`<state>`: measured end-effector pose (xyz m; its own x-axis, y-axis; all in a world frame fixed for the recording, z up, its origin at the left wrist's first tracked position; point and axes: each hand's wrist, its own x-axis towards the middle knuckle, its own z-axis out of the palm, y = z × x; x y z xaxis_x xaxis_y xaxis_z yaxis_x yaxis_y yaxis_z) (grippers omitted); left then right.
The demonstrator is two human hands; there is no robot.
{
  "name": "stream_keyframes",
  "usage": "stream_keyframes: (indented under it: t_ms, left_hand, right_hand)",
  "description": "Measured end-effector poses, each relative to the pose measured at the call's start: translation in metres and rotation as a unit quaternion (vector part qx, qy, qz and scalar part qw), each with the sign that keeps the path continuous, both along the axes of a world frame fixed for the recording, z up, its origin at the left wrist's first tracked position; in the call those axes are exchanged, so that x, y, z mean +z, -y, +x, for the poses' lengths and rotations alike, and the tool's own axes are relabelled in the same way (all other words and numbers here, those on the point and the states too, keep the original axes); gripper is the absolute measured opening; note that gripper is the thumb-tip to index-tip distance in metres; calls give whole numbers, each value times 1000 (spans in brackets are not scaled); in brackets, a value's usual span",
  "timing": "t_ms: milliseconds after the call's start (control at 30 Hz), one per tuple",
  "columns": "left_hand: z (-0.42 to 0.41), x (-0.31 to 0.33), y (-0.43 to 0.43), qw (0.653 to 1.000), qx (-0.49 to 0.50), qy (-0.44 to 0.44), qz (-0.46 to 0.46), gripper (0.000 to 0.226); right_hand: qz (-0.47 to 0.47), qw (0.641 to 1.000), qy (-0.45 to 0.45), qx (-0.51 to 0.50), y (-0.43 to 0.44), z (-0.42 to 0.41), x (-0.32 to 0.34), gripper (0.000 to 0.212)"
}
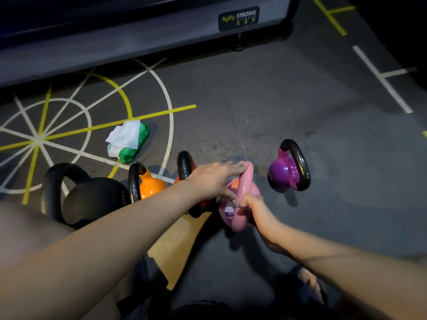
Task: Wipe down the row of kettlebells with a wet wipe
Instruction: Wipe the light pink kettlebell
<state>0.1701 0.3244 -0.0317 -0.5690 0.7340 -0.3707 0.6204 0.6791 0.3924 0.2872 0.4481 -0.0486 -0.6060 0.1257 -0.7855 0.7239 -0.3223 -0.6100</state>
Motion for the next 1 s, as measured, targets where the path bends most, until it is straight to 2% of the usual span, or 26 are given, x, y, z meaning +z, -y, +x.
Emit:
stream_keyframes:
  t_ms: [67, 167, 200, 267, 367, 467, 600, 700, 767, 833, 900, 967, 1000]
  left_hand:
    - [0, -1, 0, 1000, 4, 3, 2, 111]
    - [1, 0, 1, 1000, 4, 3, -2, 107]
    - [1, 0, 1, 1000, 1, 2, -2, 108]
    - [2, 1, 1, 1000, -1, 1, -3, 110]
    - [3, 3, 0, 1000, 1, -3, -8, 111]
    - [2, 2, 1, 1000, 4, -2, -9, 111]
    - [2, 3, 1, 1000, -3, -4, -19, 106]
    - [3, 6, 1, 1000, -9, -11, -23, 103]
    - [5, 6, 3, 999, 3, -13, -32, 112]
    - [9, 5, 5, 998, 43, -1, -51, 132]
    - [14, 7, 6, 993, 92, 19, -70, 145]
    - [19, 9, 4, 988, 124, 21, -87, 143]
    - [22, 10, 4, 986, 133, 15, -95, 134]
  right_hand:
    - [-40, 998, 11, -41, 1, -3, 0, 69]
    - [-135, 985, 24, -107, -6, -24, 20, 36]
    - [-142, 981, 12, -129, -13, -33, 23, 33]
    - [-141, 978, -7, -154, -26, -51, 28, 40]
    - [-143, 976, -19, -165, -33, -63, 34, 35]
    - [-106, 984, -25, -143, -23, -62, 29, 56]
    - [-22, 997, -8, -75, -11, -34, 12, 74]
    - [-26, 999, 0, -40, -5, -12, 5, 65]
    - [-50, 997, 27, -44, -6, -17, 11, 61]
    - [-80, 994, 19, -79, -13, -33, 22, 32]
    - [-92, 985, 6, -146, -24, -54, 28, 19]
    - [-90, 979, 1, -183, -30, -70, 26, 23]
    - [-90, 981, -1, -174, -30, -74, 22, 35]
